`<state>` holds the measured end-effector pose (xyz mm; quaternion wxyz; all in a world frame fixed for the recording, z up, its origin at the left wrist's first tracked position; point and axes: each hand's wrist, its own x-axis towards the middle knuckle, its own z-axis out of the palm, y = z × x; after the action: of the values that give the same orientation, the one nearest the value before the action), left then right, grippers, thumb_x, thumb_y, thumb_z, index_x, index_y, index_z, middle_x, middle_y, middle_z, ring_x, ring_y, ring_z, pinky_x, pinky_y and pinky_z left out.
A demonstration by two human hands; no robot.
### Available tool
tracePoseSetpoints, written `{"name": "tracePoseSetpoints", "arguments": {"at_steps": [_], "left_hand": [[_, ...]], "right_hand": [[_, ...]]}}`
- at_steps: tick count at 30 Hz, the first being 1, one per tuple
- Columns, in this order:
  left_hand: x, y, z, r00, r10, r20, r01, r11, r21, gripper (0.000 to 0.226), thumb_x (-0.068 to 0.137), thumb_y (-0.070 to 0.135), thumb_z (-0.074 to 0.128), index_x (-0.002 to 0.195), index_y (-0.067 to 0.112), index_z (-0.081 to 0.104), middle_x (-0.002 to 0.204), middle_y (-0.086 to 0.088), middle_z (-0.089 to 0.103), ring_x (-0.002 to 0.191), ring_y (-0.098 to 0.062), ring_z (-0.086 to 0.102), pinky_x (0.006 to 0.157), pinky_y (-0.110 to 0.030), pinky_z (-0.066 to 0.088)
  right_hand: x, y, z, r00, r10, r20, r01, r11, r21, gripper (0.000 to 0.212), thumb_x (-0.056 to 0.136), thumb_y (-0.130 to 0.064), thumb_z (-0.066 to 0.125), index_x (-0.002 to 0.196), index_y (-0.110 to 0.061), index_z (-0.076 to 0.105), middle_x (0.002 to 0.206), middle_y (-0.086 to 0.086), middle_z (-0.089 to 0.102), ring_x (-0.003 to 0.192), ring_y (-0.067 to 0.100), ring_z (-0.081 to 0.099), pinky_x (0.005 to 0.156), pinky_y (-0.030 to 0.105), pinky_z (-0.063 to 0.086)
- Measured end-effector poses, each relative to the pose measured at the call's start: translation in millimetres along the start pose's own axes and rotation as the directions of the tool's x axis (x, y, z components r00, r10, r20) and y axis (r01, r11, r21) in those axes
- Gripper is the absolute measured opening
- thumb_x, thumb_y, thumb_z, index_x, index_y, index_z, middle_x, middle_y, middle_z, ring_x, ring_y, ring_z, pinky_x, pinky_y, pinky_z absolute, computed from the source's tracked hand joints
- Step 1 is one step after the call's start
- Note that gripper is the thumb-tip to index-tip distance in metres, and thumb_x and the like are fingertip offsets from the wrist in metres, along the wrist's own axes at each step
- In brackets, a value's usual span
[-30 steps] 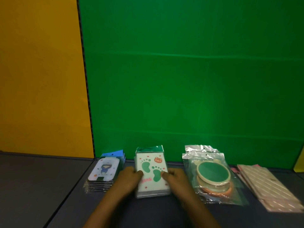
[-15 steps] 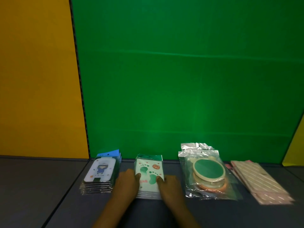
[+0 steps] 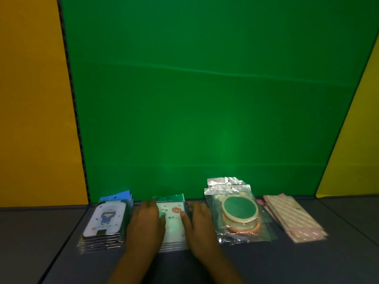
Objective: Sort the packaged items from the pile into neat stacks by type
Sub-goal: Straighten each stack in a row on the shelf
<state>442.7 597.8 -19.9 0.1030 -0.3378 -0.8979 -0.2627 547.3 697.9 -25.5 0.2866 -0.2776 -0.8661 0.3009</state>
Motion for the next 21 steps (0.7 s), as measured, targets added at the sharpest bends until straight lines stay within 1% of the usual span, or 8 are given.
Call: {"name": "tracePoseSetpoints", "arguments": {"at_steps": [3, 5, 8, 10, 12, 15, 18, 21], "left_hand": [[6, 26, -4, 0.998, 0.039, -0.056, -0.052, 0.961, -0.273, 0.041, 0.092, 0.033, 0.054, 0.129, 0.016, 0.051, 0.124, -0.003, 0.056, 0.105, -0.014, 0.054, 0.088, -0.026, 0.043], [8, 45, 1, 0.997, 0.061, 0.039, -0.040, 0.912, -0.409, 0.037, 0.093, 0.034, 0.054, 0.125, 0.016, 0.055, 0.115, -0.003, 0.061, 0.091, -0.011, 0.056, 0.078, -0.024, 0.042], [6, 78, 13, 0.957, 0.090, 0.276, 0.044, 0.895, -0.444, 0.038, 0.093, 0.045, 0.050, 0.117, 0.016, 0.056, 0.113, -0.004, 0.061, 0.097, -0.016, 0.056, 0.089, -0.029, 0.045], [4, 100, 21, 0.898, 0.082, 0.433, 0.094, 0.925, -0.369, 0.052, 0.092, 0.055, 0.043, 0.121, 0.013, 0.052, 0.123, -0.006, 0.057, 0.106, -0.018, 0.055, 0.092, -0.030, 0.043], [3, 119, 29, 0.842, 0.064, 0.536, 0.157, 0.921, -0.357, 0.062, 0.093, 0.058, 0.037, 0.129, 0.009, 0.049, 0.126, -0.004, 0.055, 0.109, -0.017, 0.055, 0.092, -0.025, 0.040], [11, 138, 44, 0.788, 0.076, 0.611, 0.291, 0.829, -0.478, 0.057, 0.092, 0.059, 0.038, 0.109, 0.012, 0.065, 0.112, -0.003, 0.068, 0.096, -0.015, 0.066, 0.096, -0.032, 0.049], [16, 151, 54, 0.776, 0.034, 0.630, 0.383, 0.768, -0.513, 0.044, 0.092, 0.055, 0.043, 0.089, 0.019, 0.067, 0.097, -0.006, 0.072, 0.082, -0.016, 0.069, 0.090, -0.034, 0.054], [14, 161, 64, 0.781, -0.001, 0.624, 0.415, 0.748, -0.518, 0.034, 0.096, 0.045, 0.045, 0.091, 0.019, 0.066, 0.093, -0.005, 0.072, 0.072, -0.014, 0.067, 0.077, -0.029, 0.055]], "right_hand": [[3, 4, -44, 0.984, -0.093, -0.150, 0.088, 0.995, -0.040, 0.035, 0.098, -0.037, 0.046, 0.130, -0.024, 0.045, 0.124, -0.007, 0.042, 0.119, 0.007, 0.037, 0.102, 0.024, 0.034], [6, 20, -78, 0.966, -0.090, -0.242, 0.069, 0.993, -0.094, 0.035, 0.096, -0.035, 0.050, 0.129, -0.023, 0.047, 0.124, -0.006, 0.044, 0.119, 0.009, 0.039, 0.100, 0.026, 0.035], [13, 64, -124, 0.946, 0.041, -0.323, -0.089, 0.987, -0.137, 0.042, 0.092, -0.038, 0.057, 0.127, -0.014, 0.051, 0.124, 0.006, 0.051, 0.118, 0.023, 0.043, 0.096, 0.032, 0.036], [17, 100, -142, 0.937, 0.265, -0.229, -0.286, 0.956, -0.060, 0.057, 0.088, -0.053, 0.056, 0.126, -0.011, 0.051, 0.126, 0.015, 0.055, 0.115, 0.032, 0.049, 0.097, 0.039, 0.041], [17, 127, -148, 0.890, 0.455, 0.005, -0.454, 0.887, 0.083, 0.076, 0.082, -0.068, 0.052, 0.133, -0.011, 0.049, 0.131, 0.016, 0.057, 0.117, 0.031, 0.055, 0.101, 0.041, 0.045], [14, 147, -144, 0.846, 0.462, 0.265, -0.522, 0.820, 0.237, 0.101, 0.066, -0.087, 0.049, 0.137, -0.014, 0.051, 0.132, 0.008, 0.061, 0.116, 0.021, 0.061, 0.103, 0.037, 0.046], [19, 150, -149, 0.851, 0.389, 0.352, -0.502, 0.800, 0.328, 0.080, 0.069, -0.078, 0.056, 0.118, -0.015, 0.067, 0.108, 0.000, 0.074, 0.097, 0.014, 0.070, 0.097, 0.036, 0.051], [22, 150, -153, 0.831, 0.383, 0.403, -0.539, 0.731, 0.417, 0.053, 0.084, -0.056, 0.062, 0.111, -0.010, 0.066, 0.099, 0.006, 0.076, 0.091, 0.021, 0.073, 0.094, 0.043, 0.054]]}}
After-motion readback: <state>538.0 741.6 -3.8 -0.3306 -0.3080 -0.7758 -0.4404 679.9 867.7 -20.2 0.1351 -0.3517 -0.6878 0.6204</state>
